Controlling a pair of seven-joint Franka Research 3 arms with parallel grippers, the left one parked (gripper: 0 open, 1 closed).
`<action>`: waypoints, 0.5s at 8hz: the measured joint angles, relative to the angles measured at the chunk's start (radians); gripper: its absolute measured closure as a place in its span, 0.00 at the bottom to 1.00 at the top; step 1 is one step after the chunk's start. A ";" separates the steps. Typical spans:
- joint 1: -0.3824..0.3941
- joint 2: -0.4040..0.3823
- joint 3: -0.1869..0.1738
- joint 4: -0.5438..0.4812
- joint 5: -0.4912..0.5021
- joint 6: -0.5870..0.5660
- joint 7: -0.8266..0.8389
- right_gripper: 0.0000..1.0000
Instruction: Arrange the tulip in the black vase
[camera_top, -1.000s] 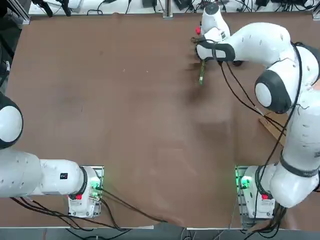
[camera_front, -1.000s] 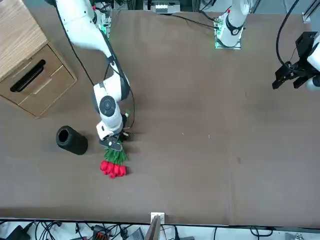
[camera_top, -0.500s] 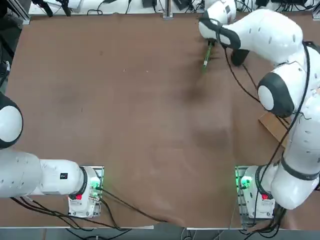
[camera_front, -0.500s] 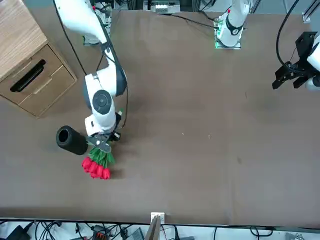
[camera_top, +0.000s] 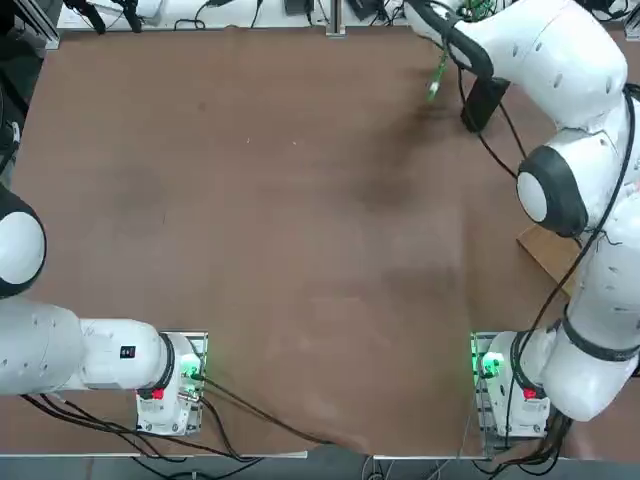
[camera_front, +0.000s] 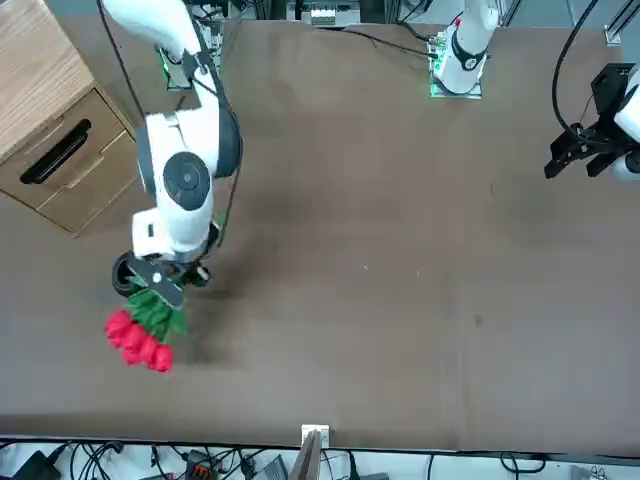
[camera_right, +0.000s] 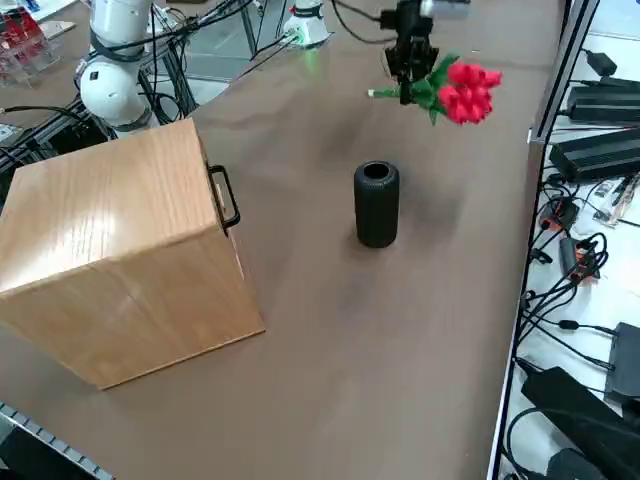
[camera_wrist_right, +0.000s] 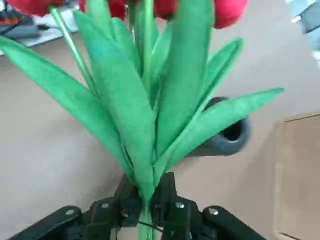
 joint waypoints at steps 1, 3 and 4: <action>0.016 -0.001 -0.003 0.011 -0.095 -0.034 0.074 0.86; 0.031 0.006 -0.003 0.011 -0.290 -0.102 0.235 0.86; 0.030 0.012 -0.007 0.011 -0.364 -0.131 0.299 0.86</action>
